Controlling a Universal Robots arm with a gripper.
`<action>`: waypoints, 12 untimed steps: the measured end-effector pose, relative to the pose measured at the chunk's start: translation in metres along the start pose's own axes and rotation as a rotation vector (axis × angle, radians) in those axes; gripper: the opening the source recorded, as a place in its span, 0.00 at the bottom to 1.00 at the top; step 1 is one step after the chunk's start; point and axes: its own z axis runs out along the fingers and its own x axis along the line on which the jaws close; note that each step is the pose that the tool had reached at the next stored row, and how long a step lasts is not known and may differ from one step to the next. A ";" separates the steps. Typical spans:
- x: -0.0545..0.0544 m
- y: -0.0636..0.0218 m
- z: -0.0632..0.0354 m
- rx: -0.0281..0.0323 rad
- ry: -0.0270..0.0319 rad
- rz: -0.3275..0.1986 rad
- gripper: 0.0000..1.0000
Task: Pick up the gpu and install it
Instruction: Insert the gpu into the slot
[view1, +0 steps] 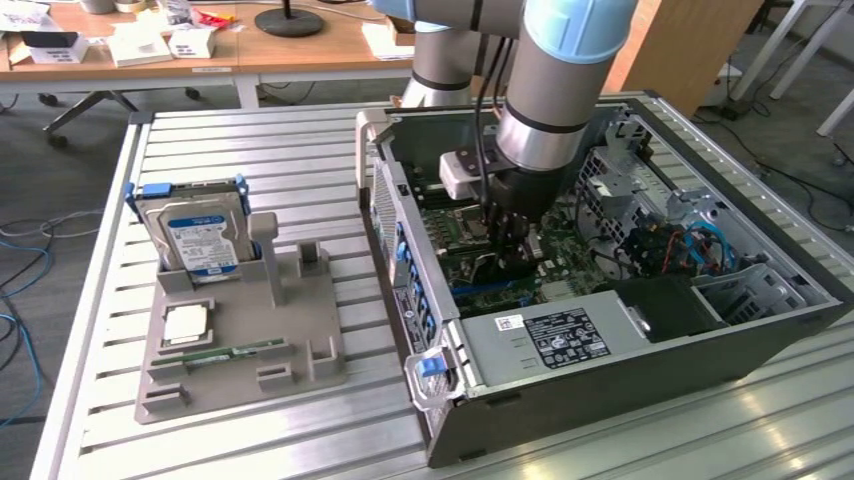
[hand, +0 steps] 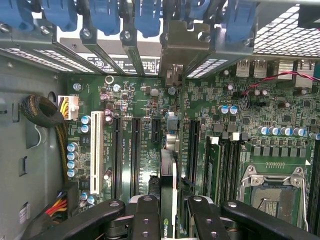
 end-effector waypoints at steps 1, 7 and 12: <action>0.000 0.0002 0.0000 0.0023 0.0000 0.000 0.26; 0.000 0.0022 0.0000 0.0111 0.0000 -0.001 0.26; 0.000 0.0033 0.0000 0.0156 0.0000 -0.001 0.26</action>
